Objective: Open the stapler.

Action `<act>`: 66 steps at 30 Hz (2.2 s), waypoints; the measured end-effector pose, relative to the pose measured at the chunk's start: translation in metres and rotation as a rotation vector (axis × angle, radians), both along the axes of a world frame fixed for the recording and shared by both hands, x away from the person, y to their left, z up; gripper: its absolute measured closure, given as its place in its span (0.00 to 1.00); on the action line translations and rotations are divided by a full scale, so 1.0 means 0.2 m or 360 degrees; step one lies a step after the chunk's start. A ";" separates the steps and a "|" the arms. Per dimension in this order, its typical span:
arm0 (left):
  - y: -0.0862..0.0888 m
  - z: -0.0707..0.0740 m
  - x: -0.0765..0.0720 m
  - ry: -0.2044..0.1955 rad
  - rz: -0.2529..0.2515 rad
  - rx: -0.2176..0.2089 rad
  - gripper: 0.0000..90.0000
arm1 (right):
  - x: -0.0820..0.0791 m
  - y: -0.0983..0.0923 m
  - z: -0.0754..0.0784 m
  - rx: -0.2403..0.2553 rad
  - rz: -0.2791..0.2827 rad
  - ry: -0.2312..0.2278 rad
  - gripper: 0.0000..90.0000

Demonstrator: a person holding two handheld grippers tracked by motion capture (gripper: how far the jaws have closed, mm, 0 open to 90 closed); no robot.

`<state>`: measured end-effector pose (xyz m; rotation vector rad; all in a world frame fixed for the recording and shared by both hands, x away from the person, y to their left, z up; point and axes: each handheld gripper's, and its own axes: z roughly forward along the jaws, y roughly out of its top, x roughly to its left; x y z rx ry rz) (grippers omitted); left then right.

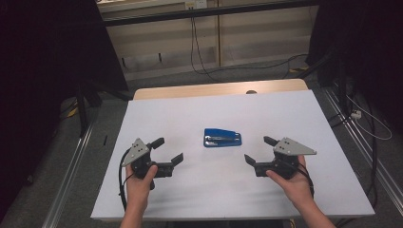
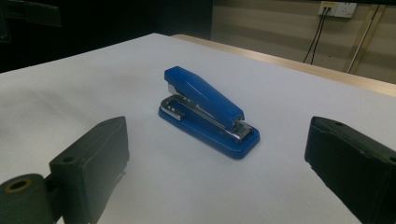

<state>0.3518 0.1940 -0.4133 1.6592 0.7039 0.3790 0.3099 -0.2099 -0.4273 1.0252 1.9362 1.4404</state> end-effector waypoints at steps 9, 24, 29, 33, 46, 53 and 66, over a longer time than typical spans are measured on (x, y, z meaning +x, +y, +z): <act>-0.05 0.01 0.05 0.0001 -0.0028 0.0016 0.04 | 0.05 0.06 0.00 -0.0003 0.0034 0.0014 0.07; -0.12 0.00 0.11 0.0030 -0.0048 0.0036 0.04 | 0.11 0.09 0.01 0.0011 0.0042 0.0027 0.07; -0.16 -0.01 0.13 0.0042 -0.0072 0.0059 0.04 | 0.13 0.10 0.00 0.0012 0.0043 0.0035 0.07; -0.18 -0.02 0.15 0.0041 -0.0075 0.0037 0.04 | 0.15 0.12 0.00 -0.0002 0.0053 0.0032 0.07; -0.26 -0.02 0.21 0.0046 -0.0100 0.0075 0.04 | 0.20 0.17 0.01 -0.0006 0.0078 0.0033 0.08; -0.29 -0.02 0.24 0.0051 -0.0098 0.0111 0.04 | 0.22 0.20 0.01 -0.0016 0.0088 0.0040 0.10; -0.32 -0.01 0.29 0.0051 -0.0085 0.0117 0.04 | 0.27 0.26 -0.01 -0.0041 0.0141 0.0059 0.21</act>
